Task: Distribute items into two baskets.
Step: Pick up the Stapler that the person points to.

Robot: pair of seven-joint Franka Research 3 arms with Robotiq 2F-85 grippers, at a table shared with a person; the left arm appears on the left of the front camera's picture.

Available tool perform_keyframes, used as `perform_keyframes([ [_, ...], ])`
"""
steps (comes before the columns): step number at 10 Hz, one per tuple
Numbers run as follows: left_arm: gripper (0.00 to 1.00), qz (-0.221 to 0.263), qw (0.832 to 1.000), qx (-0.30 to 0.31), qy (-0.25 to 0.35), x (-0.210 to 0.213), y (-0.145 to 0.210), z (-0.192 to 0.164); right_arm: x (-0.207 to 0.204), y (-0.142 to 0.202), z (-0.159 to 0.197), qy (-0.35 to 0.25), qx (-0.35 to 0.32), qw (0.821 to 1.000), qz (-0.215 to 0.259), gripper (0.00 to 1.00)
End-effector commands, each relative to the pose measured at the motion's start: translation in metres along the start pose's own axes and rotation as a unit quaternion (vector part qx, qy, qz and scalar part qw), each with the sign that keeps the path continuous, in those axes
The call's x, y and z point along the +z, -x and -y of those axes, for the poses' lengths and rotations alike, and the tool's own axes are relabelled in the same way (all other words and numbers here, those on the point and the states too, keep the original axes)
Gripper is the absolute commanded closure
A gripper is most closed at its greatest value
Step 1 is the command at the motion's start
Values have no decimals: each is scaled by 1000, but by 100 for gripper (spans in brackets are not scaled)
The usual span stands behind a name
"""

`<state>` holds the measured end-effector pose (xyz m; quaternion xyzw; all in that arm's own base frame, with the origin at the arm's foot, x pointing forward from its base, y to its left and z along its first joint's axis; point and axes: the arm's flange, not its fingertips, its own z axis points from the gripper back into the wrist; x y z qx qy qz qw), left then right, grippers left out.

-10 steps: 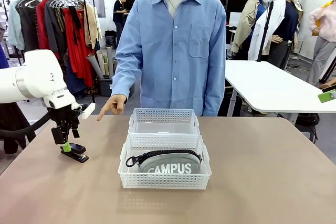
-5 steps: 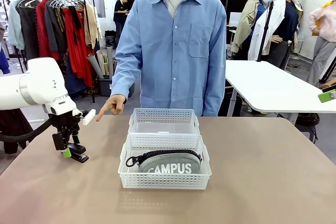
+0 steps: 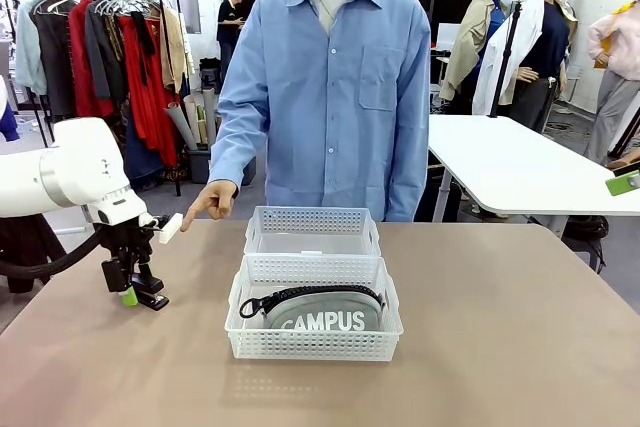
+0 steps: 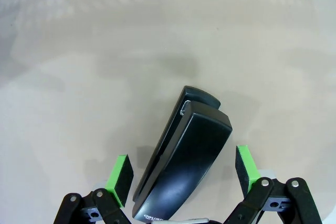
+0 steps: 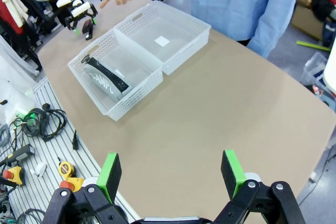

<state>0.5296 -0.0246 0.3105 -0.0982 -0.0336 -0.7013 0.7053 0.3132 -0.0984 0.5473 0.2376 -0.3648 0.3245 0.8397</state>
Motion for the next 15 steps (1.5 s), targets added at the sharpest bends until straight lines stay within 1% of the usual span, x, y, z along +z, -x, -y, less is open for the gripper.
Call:
perform_keyframes([
  [1,0,9,1000,-6,-4,-3,3,-1,0,-1,1,-5,4,1000,9,0],
  [2,2,6,1000,-5,0,-6,4,-1,0,-1,1,-5,4,1000,9,0],
  [3,6,6,1000,-4,1,-6,5,-2,0,-1,1,-5,4,1000,9,0],
  [4,14,8,1000,-5,-1,-6,5,-2,0,-1,1,-5,4,1000,9,0],
  [7,43,7,1000,-4,2,-7,5,-2,0,-1,1,-5,4,1000,9,0],
  [8,53,6,1000,-4,3,-7,5,-2,0,-1,1,-5,4,1000,9,0],
  [9,66,6,1000,-4,3,-7,5,-2,0,-1,1,-5,4,1000,9,0],
  [11,97,2,1000,-6,4,-8,5,-2,0,-1,1,-5,4,1000,9,0],
  [15,97,-2,1000,-2,14,-9,6,-3,0,-1,1,-5,4,1000,9,0],
])
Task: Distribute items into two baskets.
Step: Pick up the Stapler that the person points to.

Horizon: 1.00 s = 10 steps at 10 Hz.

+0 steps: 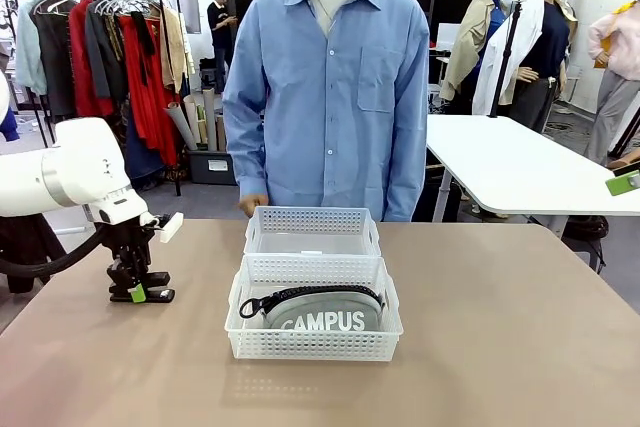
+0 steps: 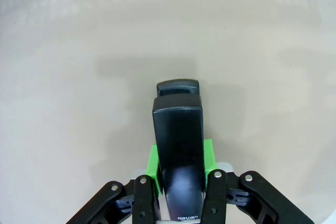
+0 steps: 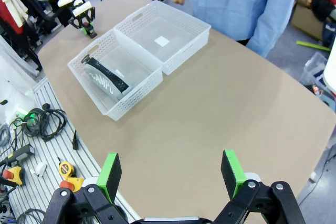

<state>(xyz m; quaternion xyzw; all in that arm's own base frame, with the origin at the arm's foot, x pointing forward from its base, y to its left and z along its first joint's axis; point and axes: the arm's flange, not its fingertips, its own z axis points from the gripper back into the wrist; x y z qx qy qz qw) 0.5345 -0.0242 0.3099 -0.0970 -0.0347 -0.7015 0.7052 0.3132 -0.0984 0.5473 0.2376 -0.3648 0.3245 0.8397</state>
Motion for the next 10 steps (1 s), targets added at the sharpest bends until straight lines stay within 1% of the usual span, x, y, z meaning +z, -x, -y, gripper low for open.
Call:
perform_keyframes([
  [1,97,2,1000,3,10,-4,5,1,0,-1,1,-5,4,1000,9,0],
  [2,97,8,1000,17,2,13,2,-3,0,-1,1,-5,4,1000,9,0],
  [3,97,7,999,40,-9,41,0,-10,0,-1,1,-5,4,1000,9,0],
  [4,97,-20,997,70,8,73,1,-14,0,-1,1,-5,4,1000,9,0],
  [6,97,-14,997,73,-34,116,-2,-10,0,-1,1,-5,4,1000,9,0],
  [9,97,16,996,65,-59,179,-16,26,0,-1,1,-5,4,1000,9,0],
  [10,97,16,995,58,-82,195,-18,40,0,-1,1,-5,4,1000,9,0],
])
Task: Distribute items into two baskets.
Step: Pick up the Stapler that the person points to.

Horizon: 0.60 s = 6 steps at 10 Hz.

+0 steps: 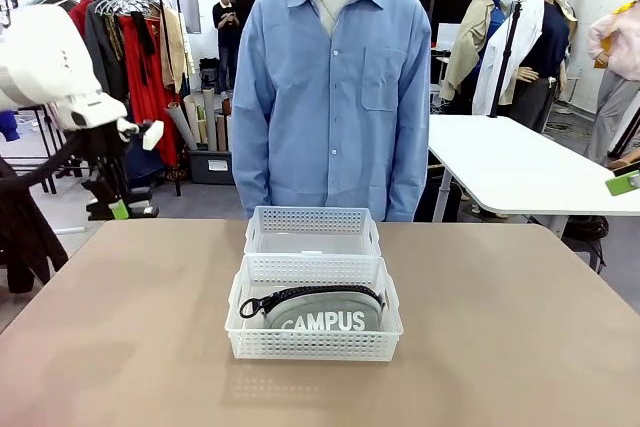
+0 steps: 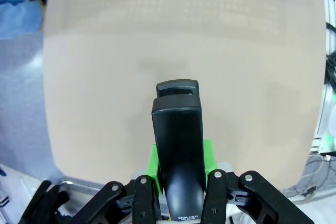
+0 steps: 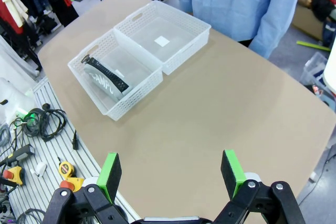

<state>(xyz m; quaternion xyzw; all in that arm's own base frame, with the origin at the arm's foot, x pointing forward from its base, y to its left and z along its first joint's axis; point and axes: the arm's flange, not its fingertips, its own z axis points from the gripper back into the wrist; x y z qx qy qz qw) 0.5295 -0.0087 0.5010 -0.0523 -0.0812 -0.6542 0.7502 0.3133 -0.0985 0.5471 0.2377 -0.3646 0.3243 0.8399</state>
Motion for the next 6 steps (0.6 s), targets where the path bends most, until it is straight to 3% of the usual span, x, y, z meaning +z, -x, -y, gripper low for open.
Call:
perform_keyframes([
  [1,97,15,1000,-4,-17,23,3,29,1,-1,0,-5,4,1000,9,0],
  [5,97,28,998,24,-43,34,1,44,1,-1,0,-5,4,1000,9,0],
  [6,97,13,999,-6,-31,43,-2,41,1,-1,0,-5,4,1000,9,0],
])
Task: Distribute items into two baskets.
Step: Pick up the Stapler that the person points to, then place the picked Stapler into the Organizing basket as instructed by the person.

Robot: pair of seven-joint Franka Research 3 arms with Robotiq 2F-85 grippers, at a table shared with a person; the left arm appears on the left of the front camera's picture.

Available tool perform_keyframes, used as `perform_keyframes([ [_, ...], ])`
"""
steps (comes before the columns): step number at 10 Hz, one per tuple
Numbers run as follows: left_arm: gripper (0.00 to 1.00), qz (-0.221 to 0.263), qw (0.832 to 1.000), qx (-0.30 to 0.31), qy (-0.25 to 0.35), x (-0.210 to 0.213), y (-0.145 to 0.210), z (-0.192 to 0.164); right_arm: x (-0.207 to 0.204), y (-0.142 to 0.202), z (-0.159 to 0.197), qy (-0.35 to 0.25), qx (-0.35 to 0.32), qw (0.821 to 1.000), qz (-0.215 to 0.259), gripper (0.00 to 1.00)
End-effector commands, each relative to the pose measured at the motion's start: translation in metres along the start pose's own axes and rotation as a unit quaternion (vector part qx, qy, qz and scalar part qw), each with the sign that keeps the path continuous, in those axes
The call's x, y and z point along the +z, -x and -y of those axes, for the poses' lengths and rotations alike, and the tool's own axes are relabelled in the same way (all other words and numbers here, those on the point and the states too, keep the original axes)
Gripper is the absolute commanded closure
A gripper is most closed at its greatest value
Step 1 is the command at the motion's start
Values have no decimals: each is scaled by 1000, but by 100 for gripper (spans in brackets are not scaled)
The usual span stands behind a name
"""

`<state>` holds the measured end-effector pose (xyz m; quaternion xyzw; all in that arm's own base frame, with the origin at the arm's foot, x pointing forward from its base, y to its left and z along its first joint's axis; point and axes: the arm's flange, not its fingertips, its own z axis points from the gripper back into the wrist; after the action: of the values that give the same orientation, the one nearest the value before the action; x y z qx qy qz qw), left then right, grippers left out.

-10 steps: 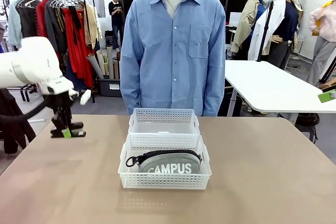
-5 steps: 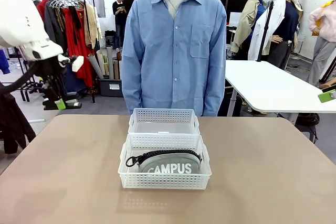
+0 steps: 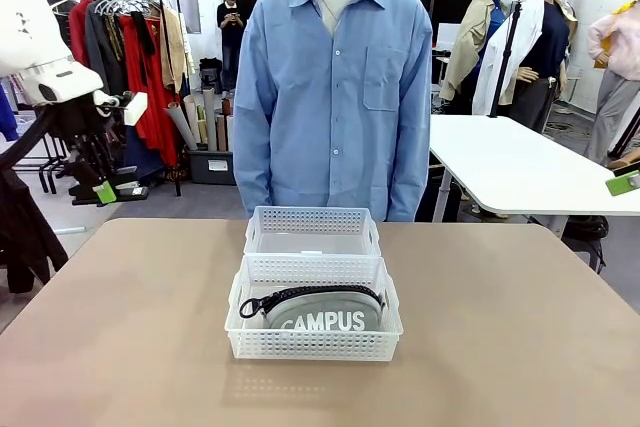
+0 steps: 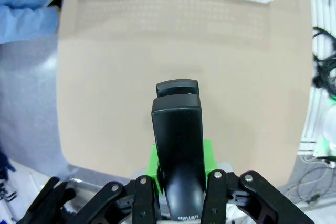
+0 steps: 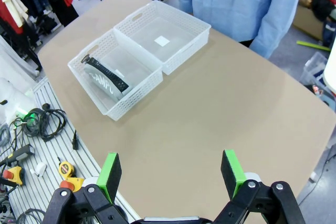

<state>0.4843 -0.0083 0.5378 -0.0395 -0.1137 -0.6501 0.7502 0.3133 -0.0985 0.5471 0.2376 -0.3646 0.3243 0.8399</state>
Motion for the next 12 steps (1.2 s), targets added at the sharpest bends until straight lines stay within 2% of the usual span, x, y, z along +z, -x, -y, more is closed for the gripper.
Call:
perform_keyframes([
  [1,97,-4,1000,-7,1,4,-2,-3,1,-1,0,-5,4,1000,9,0],
  [12,97,-4,1000,-7,1,4,-2,-3,1,-1,0,-5,4,1000,9,0],
])
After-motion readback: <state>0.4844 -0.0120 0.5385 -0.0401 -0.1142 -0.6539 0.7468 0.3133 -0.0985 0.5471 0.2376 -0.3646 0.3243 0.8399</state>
